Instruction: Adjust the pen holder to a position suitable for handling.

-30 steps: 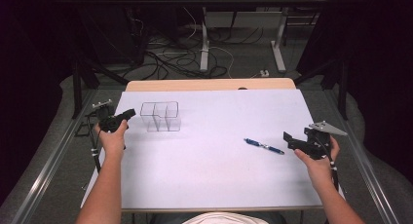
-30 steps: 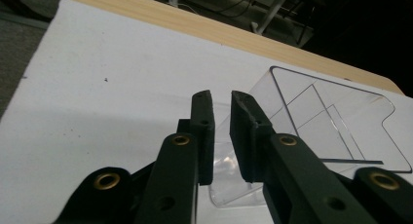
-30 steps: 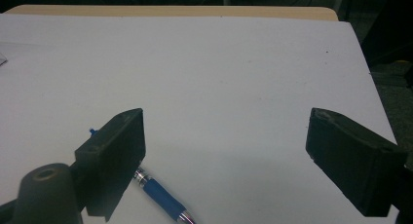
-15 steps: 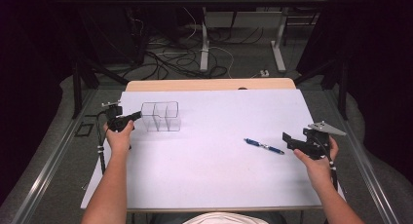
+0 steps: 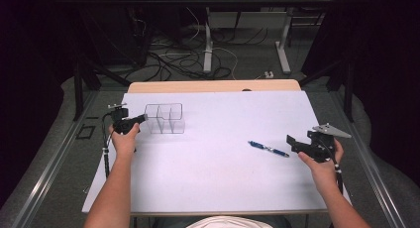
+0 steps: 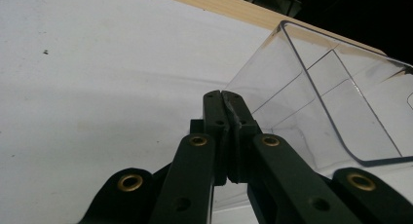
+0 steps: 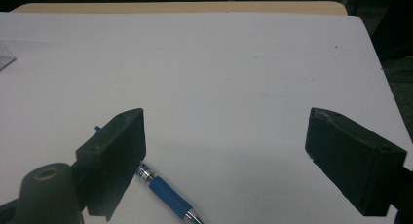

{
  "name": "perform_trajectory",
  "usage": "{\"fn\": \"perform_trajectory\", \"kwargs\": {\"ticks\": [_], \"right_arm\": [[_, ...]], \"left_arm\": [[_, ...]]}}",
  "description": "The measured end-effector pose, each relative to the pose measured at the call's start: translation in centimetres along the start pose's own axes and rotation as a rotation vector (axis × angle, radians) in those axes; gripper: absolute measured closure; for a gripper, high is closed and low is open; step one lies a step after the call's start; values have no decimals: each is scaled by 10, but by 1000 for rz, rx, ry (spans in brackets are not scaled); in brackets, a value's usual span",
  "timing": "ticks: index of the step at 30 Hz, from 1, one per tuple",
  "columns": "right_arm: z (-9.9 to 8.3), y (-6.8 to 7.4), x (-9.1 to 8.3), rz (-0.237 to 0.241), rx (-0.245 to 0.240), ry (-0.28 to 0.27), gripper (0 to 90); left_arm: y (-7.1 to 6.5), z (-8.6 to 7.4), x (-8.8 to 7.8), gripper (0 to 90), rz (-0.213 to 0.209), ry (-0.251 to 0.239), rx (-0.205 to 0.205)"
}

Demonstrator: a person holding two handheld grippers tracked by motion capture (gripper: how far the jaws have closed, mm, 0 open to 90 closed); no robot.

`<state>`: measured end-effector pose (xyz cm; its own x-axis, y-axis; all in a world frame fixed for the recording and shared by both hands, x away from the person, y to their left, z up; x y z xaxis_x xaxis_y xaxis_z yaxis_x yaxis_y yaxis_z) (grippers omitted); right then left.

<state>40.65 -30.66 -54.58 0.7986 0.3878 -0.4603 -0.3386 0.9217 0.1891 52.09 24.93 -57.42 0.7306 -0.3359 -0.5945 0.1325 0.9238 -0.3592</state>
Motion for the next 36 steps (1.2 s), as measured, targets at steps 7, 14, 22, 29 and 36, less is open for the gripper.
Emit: {"fn": "perform_trajectory", "kwargs": {"ticks": [7, 14, 22, 29, 36], "right_arm": [[0, 0, 0, 8, -3, 2, 146], [-1, -1, 1, 12, 2, 3, 146], [0, -1, -1, 19, -5, -2, 147], [-1, -1, 0, 18, -2, 9, 147], [0, -1, 1, 18, -4, -6, 147]], "left_arm": [[-14, -2, 5, 897, -23, 13, 16], [-30, -2, 8, 897, -45, 22, 44], [-57, -6, 15, 897, -68, 44, 86], [-70, -9, 20, 897, -88, 49, 75], [-85, -12, 26, 897, -106, 51, 69]]}}
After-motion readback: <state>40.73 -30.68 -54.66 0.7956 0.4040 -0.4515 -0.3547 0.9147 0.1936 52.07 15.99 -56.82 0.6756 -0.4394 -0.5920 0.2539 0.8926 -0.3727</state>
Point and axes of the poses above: each handheld gripper's, and its own axes: x roughly forward along the jaws, z roughly out of its top, y roughly to its left, the point moved 7 cm from there along x, roughly forward along the jaws, and after that the axes turned 7 degrees about z, right-handed, at the moved point
